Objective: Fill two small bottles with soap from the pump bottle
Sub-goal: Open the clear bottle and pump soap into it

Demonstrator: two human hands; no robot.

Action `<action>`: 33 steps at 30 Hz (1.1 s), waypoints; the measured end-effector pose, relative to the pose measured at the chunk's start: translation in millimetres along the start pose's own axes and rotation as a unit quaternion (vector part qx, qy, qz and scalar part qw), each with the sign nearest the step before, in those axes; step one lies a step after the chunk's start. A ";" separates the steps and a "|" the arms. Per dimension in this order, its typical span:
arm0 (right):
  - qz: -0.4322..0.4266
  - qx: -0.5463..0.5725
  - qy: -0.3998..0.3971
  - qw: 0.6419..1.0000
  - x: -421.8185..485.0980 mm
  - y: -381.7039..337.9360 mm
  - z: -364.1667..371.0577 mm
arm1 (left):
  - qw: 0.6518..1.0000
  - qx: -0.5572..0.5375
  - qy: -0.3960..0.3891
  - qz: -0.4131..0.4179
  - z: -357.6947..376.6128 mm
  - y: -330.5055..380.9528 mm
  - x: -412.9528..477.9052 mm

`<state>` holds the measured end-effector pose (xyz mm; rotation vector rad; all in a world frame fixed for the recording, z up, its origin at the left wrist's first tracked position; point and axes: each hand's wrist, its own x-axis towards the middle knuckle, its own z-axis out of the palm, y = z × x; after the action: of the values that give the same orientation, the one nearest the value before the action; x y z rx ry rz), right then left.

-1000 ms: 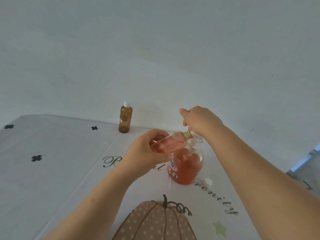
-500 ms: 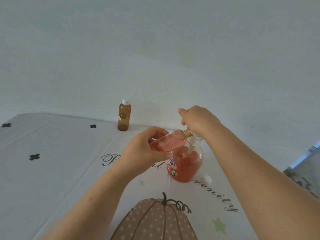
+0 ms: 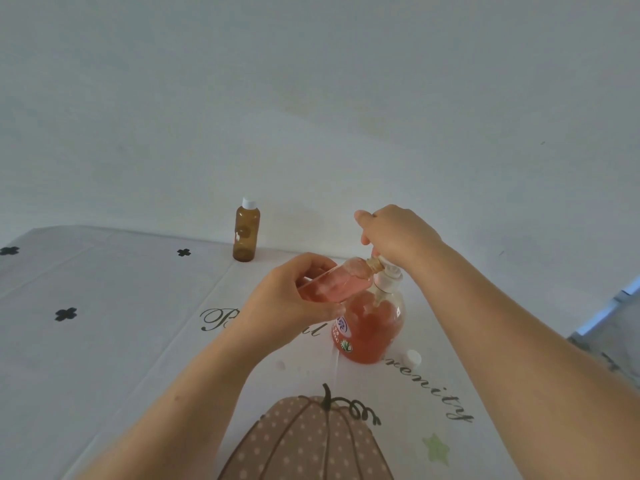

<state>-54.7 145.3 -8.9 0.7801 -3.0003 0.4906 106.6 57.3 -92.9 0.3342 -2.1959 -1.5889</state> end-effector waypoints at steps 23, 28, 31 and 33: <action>-0.003 -0.005 -0.003 1.000 -1.9 -1.1 -2.6 | 1.000 0.000 0.004 -0.007 0.7 -1.5 0.7; 0.003 0.004 -0.002 1.000 -1.0 -1.3 -2.3 | 1.000 -0.012 0.002 0.000 -0.2 1.0 -0.8; 0.009 0.011 -0.009 1.000 0.7 -0.9 0.2 | 1.000 -0.011 -0.001 -0.002 -0.4 -0.2 -0.3; 0.008 0.007 -0.012 1.000 1.3 -0.2 3.3 | 1.000 -0.006 -0.005 -0.002 -0.4 -2.2 1.0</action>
<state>-55.5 143.6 -11.9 0.7675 -3.0302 0.5081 105.8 55.9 -94.7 0.3281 -2.1938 -1.6091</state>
